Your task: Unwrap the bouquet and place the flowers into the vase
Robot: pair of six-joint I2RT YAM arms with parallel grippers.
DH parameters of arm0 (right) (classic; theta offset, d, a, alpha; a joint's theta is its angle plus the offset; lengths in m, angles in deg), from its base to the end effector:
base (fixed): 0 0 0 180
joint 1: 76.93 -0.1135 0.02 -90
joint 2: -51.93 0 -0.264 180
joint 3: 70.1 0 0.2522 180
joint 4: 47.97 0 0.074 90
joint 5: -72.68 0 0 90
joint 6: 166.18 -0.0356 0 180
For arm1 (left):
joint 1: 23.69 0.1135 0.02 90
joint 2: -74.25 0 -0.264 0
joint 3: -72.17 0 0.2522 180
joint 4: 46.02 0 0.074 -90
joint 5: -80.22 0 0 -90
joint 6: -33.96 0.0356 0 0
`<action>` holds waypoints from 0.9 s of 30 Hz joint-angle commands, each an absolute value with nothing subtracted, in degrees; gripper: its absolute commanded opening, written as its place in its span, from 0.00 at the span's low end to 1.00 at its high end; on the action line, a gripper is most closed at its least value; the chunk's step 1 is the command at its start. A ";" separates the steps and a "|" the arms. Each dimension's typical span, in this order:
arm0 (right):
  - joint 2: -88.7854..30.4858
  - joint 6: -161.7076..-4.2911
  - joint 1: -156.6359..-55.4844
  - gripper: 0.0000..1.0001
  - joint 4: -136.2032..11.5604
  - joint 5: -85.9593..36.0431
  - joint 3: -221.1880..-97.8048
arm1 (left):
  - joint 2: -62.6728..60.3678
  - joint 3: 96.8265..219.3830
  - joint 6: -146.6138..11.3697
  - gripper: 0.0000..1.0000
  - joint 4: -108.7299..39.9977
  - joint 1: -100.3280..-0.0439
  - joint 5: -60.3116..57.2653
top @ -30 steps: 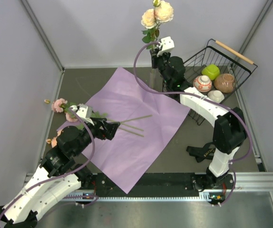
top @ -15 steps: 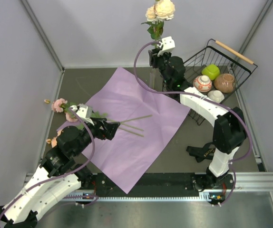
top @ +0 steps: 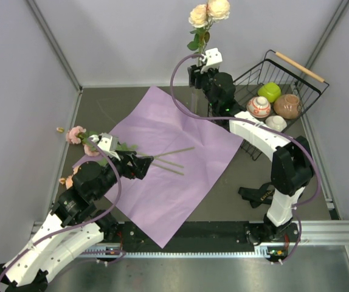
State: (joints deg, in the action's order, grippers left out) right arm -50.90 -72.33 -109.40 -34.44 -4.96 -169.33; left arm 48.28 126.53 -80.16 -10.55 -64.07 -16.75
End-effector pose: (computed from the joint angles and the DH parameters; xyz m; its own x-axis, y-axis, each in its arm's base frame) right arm 0.3732 0.2284 0.3738 0.1684 0.0294 -0.9853 -0.3360 0.9414 -0.0293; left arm 0.0889 -0.0699 0.3355 -0.3110 -0.2680 -0.9118 0.4648 0.7940 -0.3919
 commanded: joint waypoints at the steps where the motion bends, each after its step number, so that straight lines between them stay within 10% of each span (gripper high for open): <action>1: -50.99 -72.76 -109.01 0.57 -33.95 -4.66 -169.73 | 48.59 127.07 -80.39 0.83 -11.34 -64.03 -16.99; 27: -46.86 -73.72 -109.10 0.73 -36.85 -4.13 -166.84 | 47.18 126.54 -79.95 0.88 -11.96 -64.03 -16.90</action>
